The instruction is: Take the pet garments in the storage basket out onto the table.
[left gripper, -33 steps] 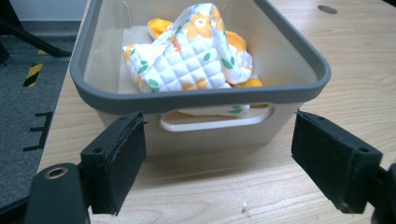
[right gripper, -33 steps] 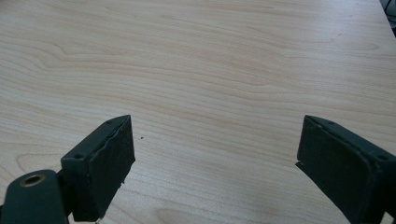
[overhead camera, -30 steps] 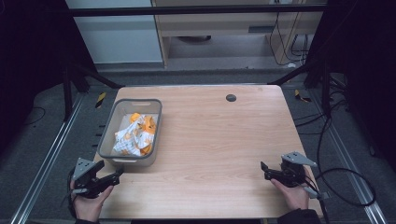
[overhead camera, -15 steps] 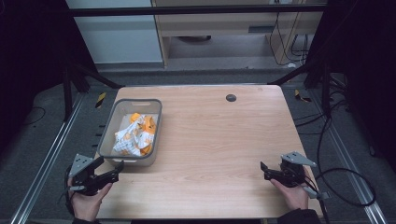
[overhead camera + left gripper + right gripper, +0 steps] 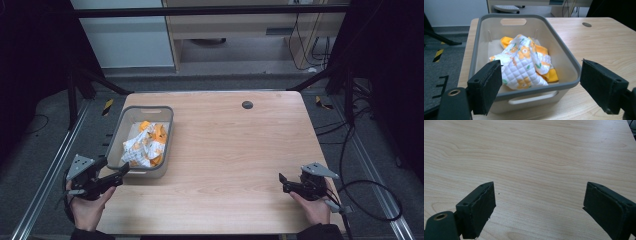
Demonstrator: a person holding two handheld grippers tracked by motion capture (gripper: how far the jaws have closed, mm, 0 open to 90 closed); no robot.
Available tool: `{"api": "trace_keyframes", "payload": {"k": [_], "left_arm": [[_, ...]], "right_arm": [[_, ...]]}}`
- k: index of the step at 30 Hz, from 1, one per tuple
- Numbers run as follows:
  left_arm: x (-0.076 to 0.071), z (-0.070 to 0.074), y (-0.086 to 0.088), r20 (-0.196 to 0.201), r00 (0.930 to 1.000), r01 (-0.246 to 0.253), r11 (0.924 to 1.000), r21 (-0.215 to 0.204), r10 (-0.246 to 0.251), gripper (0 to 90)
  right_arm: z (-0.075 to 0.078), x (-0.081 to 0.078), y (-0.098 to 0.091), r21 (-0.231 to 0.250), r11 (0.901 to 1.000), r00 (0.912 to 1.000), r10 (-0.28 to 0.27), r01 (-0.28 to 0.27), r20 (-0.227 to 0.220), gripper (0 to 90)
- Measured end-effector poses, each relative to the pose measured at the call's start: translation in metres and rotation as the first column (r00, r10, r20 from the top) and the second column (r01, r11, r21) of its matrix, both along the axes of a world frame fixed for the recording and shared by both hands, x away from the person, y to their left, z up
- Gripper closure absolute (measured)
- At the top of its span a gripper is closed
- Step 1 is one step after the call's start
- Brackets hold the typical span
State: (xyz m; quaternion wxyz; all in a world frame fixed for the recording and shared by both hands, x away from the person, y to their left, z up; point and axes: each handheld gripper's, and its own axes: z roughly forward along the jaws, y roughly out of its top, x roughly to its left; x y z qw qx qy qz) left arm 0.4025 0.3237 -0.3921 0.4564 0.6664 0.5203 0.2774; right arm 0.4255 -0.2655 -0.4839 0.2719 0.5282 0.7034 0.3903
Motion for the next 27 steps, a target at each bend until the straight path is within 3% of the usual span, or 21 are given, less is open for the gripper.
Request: {"api": "trace_keyframes", "payload": {"k": [3, 13, 27], "left_arm": [[0.006, 0.004, 0.000, -0.011, 0.9999, -0.002, 0.9998, 0.019, 0.003, 17.7], [0.021, 0.014, 0.006, -0.017, 0.9998, -0.014, 0.9998, 0.011, 0.014, 18.3], [0.039, 0.030, 0.005, -0.024, 0.9997, -0.003, 0.9993, 0.038, 0.004, 18.5]], "right_arm": [[0.000, 0.000, 0.000, -0.002, 1.0000, 1.0000, 0.000, 0.000, -0.001, 10.4], [0.000, 0.000, 0.000, -0.008, 1.0000, 1.0000, -0.001, 0.001, 0.004, 10.4], [-0.001, 0.001, 0.000, -0.012, 0.9999, 1.0000, 0.002, -0.002, -0.003, 10.0]]}}
